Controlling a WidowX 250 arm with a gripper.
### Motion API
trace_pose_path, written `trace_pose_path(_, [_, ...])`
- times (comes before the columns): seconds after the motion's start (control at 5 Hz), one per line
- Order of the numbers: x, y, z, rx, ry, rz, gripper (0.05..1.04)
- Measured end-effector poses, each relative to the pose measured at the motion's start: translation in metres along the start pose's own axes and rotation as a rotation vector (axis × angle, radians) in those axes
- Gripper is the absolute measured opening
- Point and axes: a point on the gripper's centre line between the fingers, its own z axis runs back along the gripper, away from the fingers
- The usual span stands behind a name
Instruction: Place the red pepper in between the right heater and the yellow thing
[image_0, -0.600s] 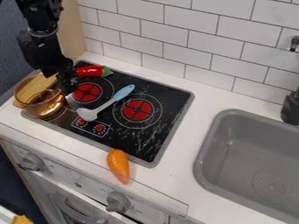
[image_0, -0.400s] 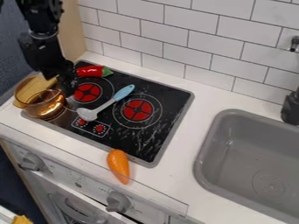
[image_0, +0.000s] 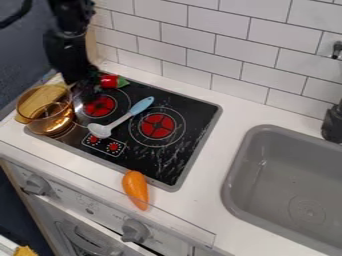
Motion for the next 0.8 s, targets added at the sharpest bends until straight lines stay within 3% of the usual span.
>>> trace_pose_path(0.4, [-0.019, -0.025, -0.001, -0.013, -0.001, -0.362, 1.001])
trace_pose_path(0.8, [-0.035, -0.047, -0.029, -0.011, -0.028, -0.443, 1.001])
